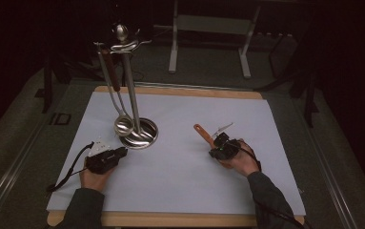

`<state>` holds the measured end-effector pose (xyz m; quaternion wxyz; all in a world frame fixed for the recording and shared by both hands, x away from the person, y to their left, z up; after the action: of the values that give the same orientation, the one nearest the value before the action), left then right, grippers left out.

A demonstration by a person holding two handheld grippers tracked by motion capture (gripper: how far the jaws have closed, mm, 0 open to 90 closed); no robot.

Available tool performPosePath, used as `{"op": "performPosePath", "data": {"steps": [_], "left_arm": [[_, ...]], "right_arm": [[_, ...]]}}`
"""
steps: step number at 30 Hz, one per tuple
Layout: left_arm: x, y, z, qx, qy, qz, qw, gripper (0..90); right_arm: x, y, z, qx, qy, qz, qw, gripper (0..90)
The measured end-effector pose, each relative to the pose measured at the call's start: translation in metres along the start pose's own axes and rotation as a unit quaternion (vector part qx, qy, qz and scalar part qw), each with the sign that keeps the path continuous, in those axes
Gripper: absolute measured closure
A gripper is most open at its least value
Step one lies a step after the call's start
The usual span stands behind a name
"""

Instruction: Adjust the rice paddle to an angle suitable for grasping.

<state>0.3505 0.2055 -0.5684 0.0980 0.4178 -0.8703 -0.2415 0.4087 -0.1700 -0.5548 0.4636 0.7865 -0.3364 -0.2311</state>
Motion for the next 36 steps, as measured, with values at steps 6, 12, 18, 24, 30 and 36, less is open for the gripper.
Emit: {"op": "performPosePath", "data": {"steps": [6,12,18,24,30,36], "left_arm": [[0.000,0.000,0.000,0.000,0.000,0.001,1.0000,80.4],[0.000,0.000,0.000,0.000,0.002,0.002,1.0000,80.0],[0.000,0.000,0.000,0.000,0.001,0.003,1.0000,79.8],[0.000,0.000,0.000,0.000,0.002,0.004,1.0000,79.8],[0.000,0.000,0.000,0.000,0.002,0.004,1.0000,79.7],[0.000,0.000,0.000,0.000,0.003,0.005,1.0000,79.7]], "right_arm": [[0.016,0.003,-0.020,-0.010,0.005,0.041,0.9991,69.2],[0.024,-0.004,-0.037,-0.028,0.002,0.047,0.9985,63.2],[0.029,-0.015,-0.049,-0.064,0.004,0.051,0.9967,61.0],[0.033,-0.021,-0.055,-0.081,-0.001,0.047,0.9956,60.4],[0.033,-0.026,-0.058,-0.101,-0.002,0.043,0.9940,59.5],[0.033,-0.031,-0.062,-0.131,0.003,0.040,0.9906,59.4]]}}
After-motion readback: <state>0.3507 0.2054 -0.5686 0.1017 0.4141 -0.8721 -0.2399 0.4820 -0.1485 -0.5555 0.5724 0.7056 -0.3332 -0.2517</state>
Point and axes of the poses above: each handheld gripper's, and its own axes: y roughly backward along the jaws, z roughly out of its underside, x roughly to its right, the point moved 6 cm from there along -y, roughly forward along the jaws, and after that the axes turned 7 degrees about -y, right-handed, at the moved point
